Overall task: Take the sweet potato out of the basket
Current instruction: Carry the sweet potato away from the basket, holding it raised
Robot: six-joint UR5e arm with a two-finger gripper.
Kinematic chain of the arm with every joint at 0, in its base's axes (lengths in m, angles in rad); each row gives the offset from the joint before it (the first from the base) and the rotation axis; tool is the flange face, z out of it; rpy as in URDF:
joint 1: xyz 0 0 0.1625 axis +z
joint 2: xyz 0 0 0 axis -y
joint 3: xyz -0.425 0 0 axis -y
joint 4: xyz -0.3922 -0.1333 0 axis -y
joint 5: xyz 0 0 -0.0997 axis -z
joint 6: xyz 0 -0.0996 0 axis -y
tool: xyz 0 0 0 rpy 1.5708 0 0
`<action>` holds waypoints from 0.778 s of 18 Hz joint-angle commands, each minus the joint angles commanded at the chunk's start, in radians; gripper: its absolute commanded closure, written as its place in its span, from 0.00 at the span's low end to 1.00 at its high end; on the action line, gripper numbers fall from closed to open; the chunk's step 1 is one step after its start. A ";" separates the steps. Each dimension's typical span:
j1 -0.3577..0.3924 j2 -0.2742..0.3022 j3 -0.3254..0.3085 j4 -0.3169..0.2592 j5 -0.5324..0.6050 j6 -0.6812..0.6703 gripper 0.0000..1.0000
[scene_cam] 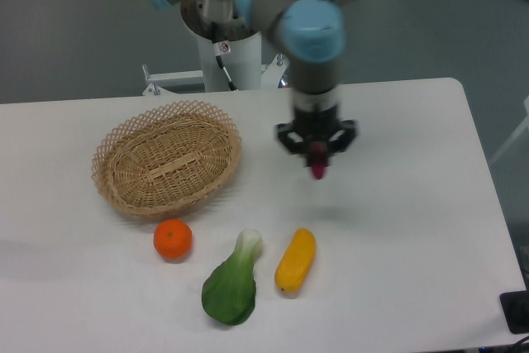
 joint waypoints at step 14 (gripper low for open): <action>0.206 -0.206 0.229 -0.015 -0.035 0.457 0.82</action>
